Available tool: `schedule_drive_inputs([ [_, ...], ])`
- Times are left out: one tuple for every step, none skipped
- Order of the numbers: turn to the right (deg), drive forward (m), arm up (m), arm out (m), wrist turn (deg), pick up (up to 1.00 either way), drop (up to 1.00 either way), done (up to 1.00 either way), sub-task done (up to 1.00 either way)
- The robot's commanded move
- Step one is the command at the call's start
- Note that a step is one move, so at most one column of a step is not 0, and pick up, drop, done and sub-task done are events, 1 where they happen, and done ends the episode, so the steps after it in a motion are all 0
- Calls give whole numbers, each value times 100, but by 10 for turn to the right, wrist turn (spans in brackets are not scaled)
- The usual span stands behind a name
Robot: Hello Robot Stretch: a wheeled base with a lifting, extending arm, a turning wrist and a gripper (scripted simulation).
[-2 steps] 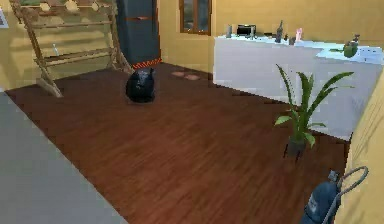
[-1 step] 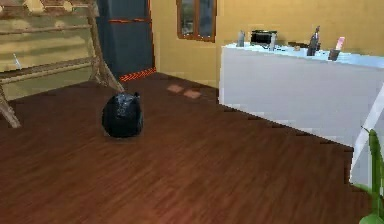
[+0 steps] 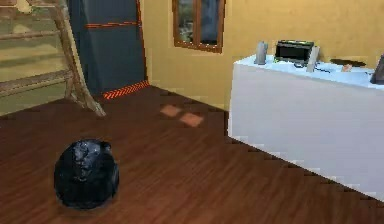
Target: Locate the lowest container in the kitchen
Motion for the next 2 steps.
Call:
schedule_drive_inputs([
  [420,0,0,0,0,0,0,0,0],
  [0,100,0,0,0,0,0,0,0],
])
